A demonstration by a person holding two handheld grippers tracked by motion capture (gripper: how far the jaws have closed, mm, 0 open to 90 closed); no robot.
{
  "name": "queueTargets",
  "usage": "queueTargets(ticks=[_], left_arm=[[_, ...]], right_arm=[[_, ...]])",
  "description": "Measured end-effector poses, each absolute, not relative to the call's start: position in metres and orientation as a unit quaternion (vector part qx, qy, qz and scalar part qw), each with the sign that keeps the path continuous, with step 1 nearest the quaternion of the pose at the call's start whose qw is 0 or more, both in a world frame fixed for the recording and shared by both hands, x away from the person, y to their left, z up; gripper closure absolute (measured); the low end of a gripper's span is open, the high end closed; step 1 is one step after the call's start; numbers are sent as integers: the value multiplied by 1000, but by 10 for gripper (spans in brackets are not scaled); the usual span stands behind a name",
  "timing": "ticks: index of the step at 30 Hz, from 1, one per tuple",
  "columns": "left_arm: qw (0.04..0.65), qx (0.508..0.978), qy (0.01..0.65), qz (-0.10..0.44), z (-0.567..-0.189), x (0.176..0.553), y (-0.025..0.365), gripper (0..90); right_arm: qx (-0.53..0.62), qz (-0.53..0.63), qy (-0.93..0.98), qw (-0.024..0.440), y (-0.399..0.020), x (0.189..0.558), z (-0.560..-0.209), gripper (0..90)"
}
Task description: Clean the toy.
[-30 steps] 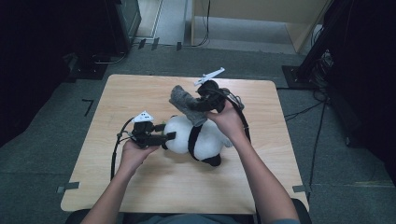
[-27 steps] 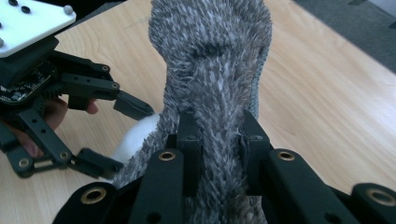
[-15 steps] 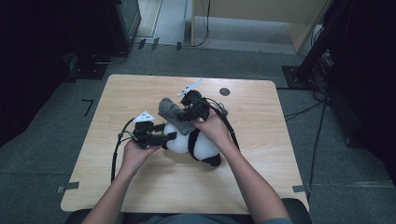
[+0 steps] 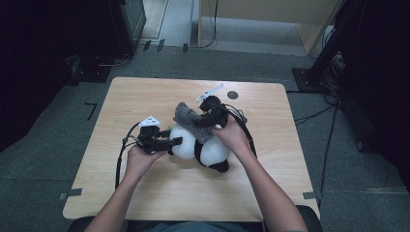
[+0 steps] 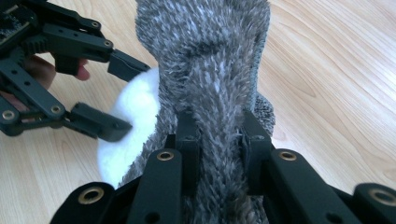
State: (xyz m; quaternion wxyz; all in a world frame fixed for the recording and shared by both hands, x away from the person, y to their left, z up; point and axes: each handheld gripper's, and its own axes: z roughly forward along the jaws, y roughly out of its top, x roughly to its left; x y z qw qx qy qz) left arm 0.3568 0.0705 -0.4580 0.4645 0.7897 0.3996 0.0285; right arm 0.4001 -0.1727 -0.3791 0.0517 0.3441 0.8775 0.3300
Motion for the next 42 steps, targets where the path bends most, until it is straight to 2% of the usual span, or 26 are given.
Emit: queueTargets(ticks=[27,42], left_arm=[[464,790,399,29,-458,356,71,379],[466,790,398,29,-457,356,72,379]], right_arm=[[385,357,847,82,-238,376,-371,752],[415,367,829,81,-276,362,-370,752]])
